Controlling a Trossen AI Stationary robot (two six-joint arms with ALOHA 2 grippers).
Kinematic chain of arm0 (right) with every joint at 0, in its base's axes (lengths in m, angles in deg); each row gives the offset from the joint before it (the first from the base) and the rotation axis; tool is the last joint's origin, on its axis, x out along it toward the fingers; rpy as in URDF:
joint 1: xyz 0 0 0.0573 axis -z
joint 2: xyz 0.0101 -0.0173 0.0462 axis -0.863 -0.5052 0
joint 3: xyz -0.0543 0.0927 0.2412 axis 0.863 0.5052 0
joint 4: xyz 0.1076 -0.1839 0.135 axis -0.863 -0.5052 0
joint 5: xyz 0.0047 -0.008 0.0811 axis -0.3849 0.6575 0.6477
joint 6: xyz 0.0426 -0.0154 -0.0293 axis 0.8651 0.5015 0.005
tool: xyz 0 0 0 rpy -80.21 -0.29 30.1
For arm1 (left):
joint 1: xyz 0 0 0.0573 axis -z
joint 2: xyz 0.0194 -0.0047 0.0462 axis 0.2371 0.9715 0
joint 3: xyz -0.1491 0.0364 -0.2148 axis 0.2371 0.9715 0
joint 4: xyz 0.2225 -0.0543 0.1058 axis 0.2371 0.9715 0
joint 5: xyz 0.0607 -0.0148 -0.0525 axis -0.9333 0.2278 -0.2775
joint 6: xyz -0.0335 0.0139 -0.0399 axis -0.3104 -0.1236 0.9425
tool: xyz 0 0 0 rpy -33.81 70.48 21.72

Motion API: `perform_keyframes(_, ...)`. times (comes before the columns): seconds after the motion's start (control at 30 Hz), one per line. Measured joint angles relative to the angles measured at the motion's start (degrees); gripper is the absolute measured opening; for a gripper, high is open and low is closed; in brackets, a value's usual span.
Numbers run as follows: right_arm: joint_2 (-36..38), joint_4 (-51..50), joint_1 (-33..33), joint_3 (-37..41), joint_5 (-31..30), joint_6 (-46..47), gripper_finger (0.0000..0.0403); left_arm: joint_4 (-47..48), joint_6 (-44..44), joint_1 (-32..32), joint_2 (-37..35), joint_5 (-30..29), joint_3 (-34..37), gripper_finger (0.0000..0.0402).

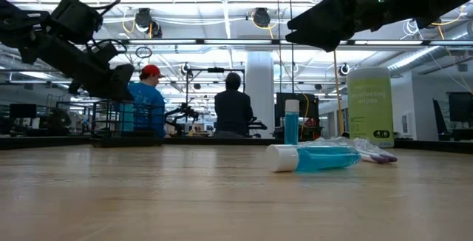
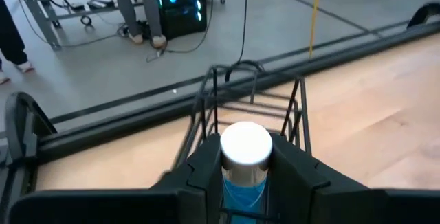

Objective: Pick & Place toothbrushing station
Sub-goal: Put the middle mouthwash into the middle compartment of the wire organizer, then put the bottom mouthwash into the middle compartment of the wire organizer

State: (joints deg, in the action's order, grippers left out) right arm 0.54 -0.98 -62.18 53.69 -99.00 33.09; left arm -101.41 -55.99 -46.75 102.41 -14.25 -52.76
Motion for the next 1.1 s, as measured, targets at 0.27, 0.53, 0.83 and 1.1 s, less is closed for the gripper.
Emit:
perform_keyframes(0.27,0.0,0.0,0.5,0.0,0.2,0.0,0.0242,-6.6,-0.2,0.0,8.2,-0.1,-0.2,0.0096)
perform_keyframes(0.53,0.0,-0.1,0.5,0.0,0.2,0.0,0.0242,-11.0,-1.0,0.0,14.0,-0.1,-0.2,0.0097)
perform_keyframes(0.83,0.0,-0.1,0.5,0.0,0.2,0.0,0.0242,-11.4,-0.6,0.0,15.3,-0.5,-0.2,0.0192)
perform_keyframes(1.1,0.0,-0.1,0.5,0.0,0.2,0.0,0.0242,-11.4,-0.9,0.0,15.3,-0.9,-0.2,0.0205)
